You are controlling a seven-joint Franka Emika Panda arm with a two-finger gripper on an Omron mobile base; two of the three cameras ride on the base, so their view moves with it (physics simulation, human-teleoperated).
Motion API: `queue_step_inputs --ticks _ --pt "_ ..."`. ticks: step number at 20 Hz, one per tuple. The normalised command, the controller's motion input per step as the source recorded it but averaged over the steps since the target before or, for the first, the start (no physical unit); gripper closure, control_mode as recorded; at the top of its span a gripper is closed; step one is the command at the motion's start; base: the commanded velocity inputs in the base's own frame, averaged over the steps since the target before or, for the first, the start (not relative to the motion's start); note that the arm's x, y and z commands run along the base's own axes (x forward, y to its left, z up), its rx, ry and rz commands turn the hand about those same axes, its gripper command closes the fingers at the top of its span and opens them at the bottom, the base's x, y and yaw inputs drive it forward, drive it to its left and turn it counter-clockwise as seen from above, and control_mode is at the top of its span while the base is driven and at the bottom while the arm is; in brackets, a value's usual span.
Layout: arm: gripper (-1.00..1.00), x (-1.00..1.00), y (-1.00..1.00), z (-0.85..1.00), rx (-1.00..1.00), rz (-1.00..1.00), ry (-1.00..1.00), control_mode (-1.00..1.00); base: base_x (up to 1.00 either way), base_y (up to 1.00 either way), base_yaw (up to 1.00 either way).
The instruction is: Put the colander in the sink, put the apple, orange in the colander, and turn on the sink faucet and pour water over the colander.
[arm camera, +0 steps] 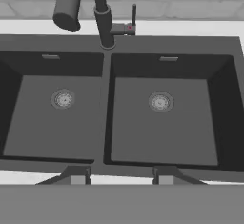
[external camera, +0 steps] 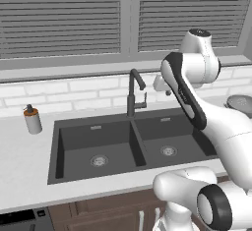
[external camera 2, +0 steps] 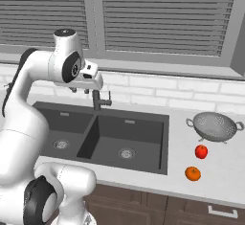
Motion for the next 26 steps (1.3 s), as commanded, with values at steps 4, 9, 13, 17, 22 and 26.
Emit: queue_step_inputs --ticks 4,9,13,17,22,26 --pt "-1.0 -0.06 -0.01 0.0 0.0 0.0 0.0 -1.0 0.0 0.0 0.0" --pt "-1.0 0.0 -0.34 0.0 0.0 0.0 0.0 -1.0 0.0 0.0 0.0" --pt "-1.0 0.0 -0.7 0.0 0.0 0.0 0.0 -1.0 0.0 0.0 0.0" --pt "-1.0 0.0 -0.84 -0.02 0.0 0.0 0.0 -1.0 0.0 0.0 0.0" --pt "-1.0 0.0 -0.92 -0.07 0.0 0.0 0.05 -1.0 0.0 0.0 0.0" --pt "-1.0 0.0 -0.8 -0.11 0.0 0.0 0.1 -1.0 0.0 0.0 0.0"
